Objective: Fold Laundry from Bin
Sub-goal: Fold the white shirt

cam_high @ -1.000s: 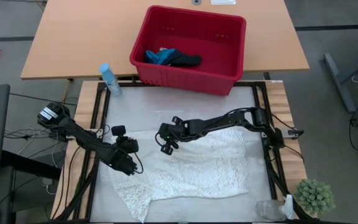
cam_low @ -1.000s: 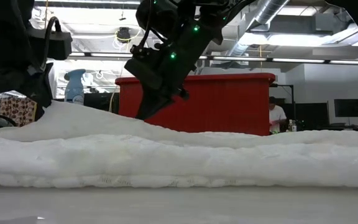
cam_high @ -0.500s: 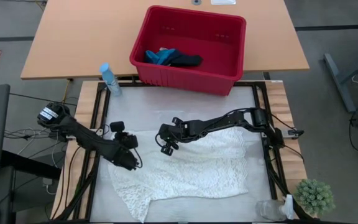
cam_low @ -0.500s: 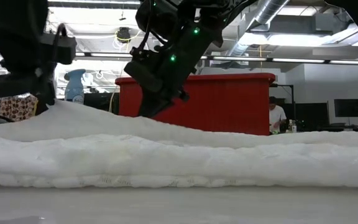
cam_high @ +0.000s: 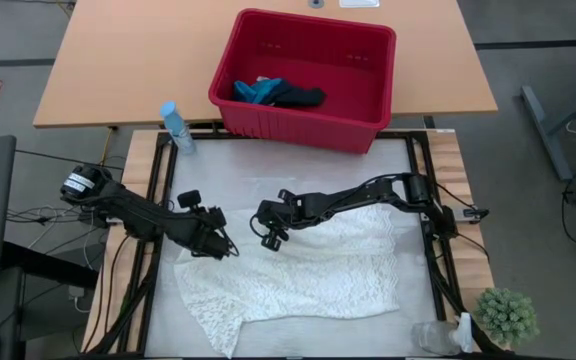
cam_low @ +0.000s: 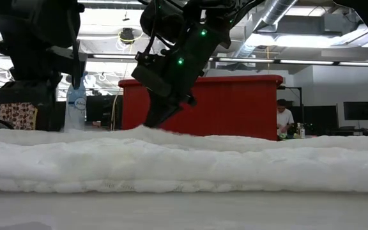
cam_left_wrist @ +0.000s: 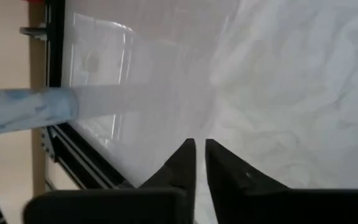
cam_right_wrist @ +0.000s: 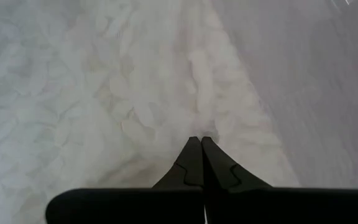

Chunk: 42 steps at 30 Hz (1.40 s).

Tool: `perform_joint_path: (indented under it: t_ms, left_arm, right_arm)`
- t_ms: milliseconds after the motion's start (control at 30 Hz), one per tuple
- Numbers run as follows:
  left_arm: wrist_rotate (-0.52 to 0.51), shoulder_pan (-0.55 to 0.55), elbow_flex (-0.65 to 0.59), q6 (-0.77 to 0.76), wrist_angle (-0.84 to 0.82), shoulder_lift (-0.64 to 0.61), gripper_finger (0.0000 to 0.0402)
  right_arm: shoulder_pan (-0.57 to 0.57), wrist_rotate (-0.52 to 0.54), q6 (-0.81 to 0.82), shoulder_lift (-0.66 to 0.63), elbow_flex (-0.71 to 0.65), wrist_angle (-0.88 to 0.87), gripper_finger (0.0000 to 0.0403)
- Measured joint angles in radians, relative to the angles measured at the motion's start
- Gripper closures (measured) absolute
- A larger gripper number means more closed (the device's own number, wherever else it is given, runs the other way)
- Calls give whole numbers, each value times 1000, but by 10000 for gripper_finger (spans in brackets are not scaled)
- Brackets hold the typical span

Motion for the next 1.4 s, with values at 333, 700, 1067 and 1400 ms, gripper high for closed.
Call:
perform_joint_path:
  t_ms: [333,700,1067,1400]
  left_arm:
    - [11,-6,0,-100,50,0,260]
    - [-77,-156,-16,-146,378,0,239]
    - [19,-165,-201,-272,502,0,239]
    - [36,-165,-244,-276,620,-2,239]
  right_arm:
    - [0,0,0,0,0,-8,388]
    - [-2,1,-27,0,0,-19,335]
    - [-3,38,-86,-13,2,-104,303]
    - [8,60,-145,-41,3,-18,302]
